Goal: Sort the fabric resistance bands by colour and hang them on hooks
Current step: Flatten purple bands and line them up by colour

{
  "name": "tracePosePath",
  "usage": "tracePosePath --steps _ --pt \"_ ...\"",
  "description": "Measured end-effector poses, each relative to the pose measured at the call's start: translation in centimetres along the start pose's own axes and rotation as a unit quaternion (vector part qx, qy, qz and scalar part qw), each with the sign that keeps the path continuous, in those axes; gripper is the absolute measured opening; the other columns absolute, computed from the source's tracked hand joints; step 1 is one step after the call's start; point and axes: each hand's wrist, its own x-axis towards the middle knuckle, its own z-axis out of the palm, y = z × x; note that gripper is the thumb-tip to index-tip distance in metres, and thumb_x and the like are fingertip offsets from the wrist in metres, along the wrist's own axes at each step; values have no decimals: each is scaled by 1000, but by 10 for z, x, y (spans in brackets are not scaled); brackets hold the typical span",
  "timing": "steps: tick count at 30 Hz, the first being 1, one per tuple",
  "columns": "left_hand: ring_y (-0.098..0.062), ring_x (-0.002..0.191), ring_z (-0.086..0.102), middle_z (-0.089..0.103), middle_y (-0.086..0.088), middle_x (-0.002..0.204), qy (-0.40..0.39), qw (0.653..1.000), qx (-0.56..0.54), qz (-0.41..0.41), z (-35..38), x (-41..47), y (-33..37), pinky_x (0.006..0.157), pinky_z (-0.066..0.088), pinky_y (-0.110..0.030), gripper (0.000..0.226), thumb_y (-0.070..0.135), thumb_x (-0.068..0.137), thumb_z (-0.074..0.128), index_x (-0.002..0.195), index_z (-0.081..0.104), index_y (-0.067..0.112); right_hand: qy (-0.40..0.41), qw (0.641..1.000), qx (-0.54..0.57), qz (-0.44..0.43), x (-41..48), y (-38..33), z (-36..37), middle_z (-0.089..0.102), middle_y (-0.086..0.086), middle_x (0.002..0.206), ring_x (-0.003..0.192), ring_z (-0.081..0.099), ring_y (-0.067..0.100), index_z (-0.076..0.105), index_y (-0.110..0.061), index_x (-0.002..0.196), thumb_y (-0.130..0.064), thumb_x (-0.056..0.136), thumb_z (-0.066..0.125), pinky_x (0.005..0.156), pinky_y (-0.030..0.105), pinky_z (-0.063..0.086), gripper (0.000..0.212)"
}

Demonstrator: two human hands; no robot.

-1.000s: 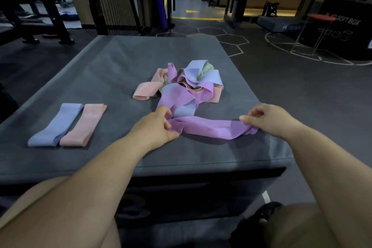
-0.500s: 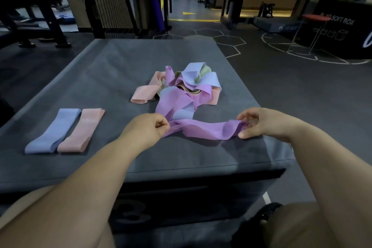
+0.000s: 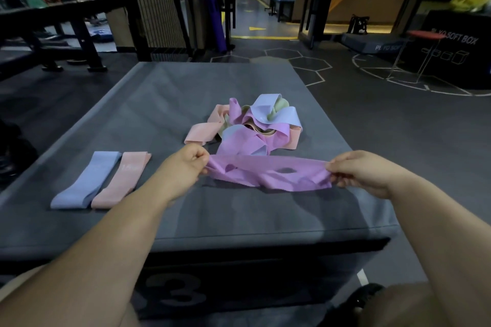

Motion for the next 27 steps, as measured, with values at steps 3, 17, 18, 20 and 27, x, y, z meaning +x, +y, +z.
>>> tracePosePath --steps 3,17,18,20,27 --pt "-10 79 59 60 1 83 5 997 -81 -11 -3 -1 0 70 44 -26 24 10 101 42 80 51 17 -13 999 38 -3 0 -2 3 60 11 72 65 52 15 64 -4 80 -8 95 57 64 25 41 17" --pt "-18 76 53 57 -4 79 -42 977 -199 -66 -6 -10 -6 83 47 -33 25 8 102 41 80 51 14 20 996 80 -37 5 -3 11 60 11 86 80 52 19 64 -6 87 -14 97 54 77 29 42 17" --pt "-17 75 53 57 -4 78 -46 978 -191 -67 -7 -10 -7 85 47 -34 25 8 102 42 80 52 13 19 995 90 -39 5 -2 11 59 13 87 81 52 19 64 -5 87 -14 97 55 79 29 42 16" --pt "-16 72 53 58 -5 79 -53 981 -175 -68 -7 -9 -9 85 48 -35 24 6 101 42 82 55 12 14 994 100 -41 5 -2 11 58 13 84 78 52 19 64 -5 85 -15 96 56 80 30 42 17" --pt "-13 66 48 58 -3 78 -49 972 -224 -54 -6 -11 -5 64 45 -24 23 2 101 40 90 58 12 51 986 144 -64 4 -6 8 53 4 65 62 50 14 57 -10 71 -16 94 59 66 23 43 24"
